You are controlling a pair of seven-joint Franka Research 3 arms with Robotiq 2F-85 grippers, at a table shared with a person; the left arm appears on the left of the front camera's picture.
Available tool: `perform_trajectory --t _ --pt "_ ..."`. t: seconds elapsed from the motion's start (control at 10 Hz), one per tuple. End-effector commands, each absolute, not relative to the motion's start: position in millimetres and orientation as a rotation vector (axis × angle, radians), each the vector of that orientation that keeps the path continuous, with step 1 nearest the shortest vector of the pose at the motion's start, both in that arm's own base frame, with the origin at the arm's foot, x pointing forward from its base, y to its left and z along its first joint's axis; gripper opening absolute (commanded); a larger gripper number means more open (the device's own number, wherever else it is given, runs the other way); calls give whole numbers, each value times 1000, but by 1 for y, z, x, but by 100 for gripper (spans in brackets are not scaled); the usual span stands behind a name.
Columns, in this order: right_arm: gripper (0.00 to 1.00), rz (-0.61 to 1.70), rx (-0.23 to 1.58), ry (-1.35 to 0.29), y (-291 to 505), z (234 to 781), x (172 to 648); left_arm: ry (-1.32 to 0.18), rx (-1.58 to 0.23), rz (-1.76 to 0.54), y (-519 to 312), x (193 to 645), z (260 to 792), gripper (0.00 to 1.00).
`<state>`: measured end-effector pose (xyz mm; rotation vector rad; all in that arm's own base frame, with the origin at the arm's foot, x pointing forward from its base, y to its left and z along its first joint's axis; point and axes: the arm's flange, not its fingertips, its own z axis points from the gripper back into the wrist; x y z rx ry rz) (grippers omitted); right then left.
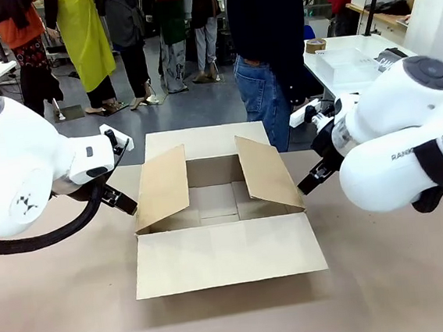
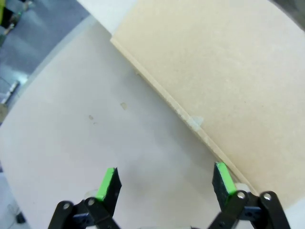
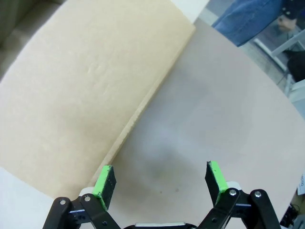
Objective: Pack the gift set into the box.
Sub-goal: Place both hands on the side flaps of the Package Box and spread them outward.
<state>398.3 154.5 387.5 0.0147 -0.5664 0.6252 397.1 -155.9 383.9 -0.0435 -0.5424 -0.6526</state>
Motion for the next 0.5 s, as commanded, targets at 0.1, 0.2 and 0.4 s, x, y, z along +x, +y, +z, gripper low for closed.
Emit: perform_trajectory --t 0.1,0.2,0.4 --pt "100 446 150 -564 107 491 373 -536 -130 -637 -115 360 491 100" --pt "100 366 185 -573 93 522 356 -561 -72 -502 -104 343 528 100" --pt "100 353 306 -605 61 541 323 -665 -165 -565 -89 317 553 100"
